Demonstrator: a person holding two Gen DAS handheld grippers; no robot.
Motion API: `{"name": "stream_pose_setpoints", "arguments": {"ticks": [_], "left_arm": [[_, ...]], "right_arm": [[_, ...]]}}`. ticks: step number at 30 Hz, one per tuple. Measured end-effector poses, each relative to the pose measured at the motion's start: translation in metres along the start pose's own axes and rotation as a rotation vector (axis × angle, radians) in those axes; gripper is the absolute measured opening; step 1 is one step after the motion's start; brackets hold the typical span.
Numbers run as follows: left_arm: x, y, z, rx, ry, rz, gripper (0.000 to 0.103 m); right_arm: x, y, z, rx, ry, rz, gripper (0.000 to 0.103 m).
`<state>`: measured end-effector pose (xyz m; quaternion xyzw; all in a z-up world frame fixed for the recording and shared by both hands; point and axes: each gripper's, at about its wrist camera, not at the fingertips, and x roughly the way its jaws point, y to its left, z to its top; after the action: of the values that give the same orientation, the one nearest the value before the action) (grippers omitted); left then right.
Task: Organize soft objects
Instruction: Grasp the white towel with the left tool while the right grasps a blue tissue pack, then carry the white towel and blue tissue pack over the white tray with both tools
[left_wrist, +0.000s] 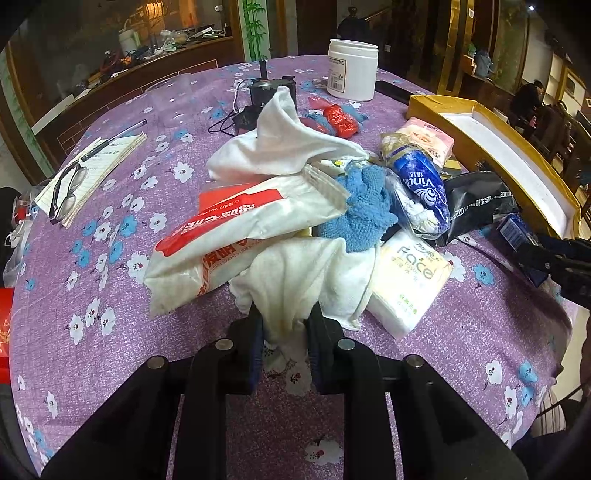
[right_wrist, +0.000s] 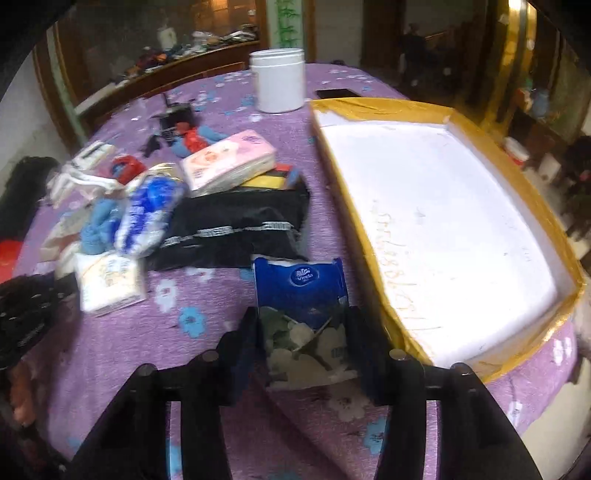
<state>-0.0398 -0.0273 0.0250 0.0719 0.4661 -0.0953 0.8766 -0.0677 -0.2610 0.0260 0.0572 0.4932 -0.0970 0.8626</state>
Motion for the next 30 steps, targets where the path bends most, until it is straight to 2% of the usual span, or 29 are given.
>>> {"name": "stream_pose_setpoints", "arguments": {"ticks": [2,5,6,8,10,18,20,22,23,26,30], "left_arm": [[-0.001,0.002,0.0,-0.006,-0.001,-0.007,0.018],[-0.003,0.003,-0.001,-0.008,-0.002,-0.013,0.018],[-0.002,0.004,-0.002,-0.008,-0.001,-0.012,0.018],[-0.002,0.005,-0.003,-0.008,0.003,-0.01,0.018],[-0.003,0.005,-0.003,0.002,0.004,-0.01,0.018],[-0.002,0.005,-0.005,0.009,0.002,-0.008,0.022],[-0.001,0.005,-0.005,0.009,0.008,-0.011,0.03],[0.002,0.006,-0.006,0.001,0.029,-0.03,0.055],[0.004,0.007,-0.006,-0.002,0.037,-0.027,0.059],[0.003,0.003,-0.006,0.021,0.034,0.004,0.06],[0.003,0.001,-0.006,0.021,0.047,-0.035,0.06]], "right_arm": [[-0.004,0.002,-0.001,-0.015,-0.002,0.07,0.044],[-0.011,0.015,-0.004,-0.085,0.0,0.252,0.044],[-0.016,0.021,-0.007,-0.113,-0.011,0.271,0.044],[-0.022,0.031,-0.009,-0.18,-0.047,0.24,0.049],[-0.023,0.039,-0.012,-0.224,-0.072,0.2,0.049],[-0.012,0.033,-0.018,-0.253,-0.037,0.219,0.05],[-0.013,0.033,-0.021,-0.263,-0.038,0.215,0.051],[-0.012,0.034,-0.022,-0.267,-0.036,0.212,0.053],[-0.012,0.034,-0.021,-0.27,-0.038,0.204,0.055],[-0.01,0.032,-0.021,-0.276,-0.037,0.192,0.056],[-0.008,0.034,-0.02,-0.278,-0.038,0.186,0.054]]}}
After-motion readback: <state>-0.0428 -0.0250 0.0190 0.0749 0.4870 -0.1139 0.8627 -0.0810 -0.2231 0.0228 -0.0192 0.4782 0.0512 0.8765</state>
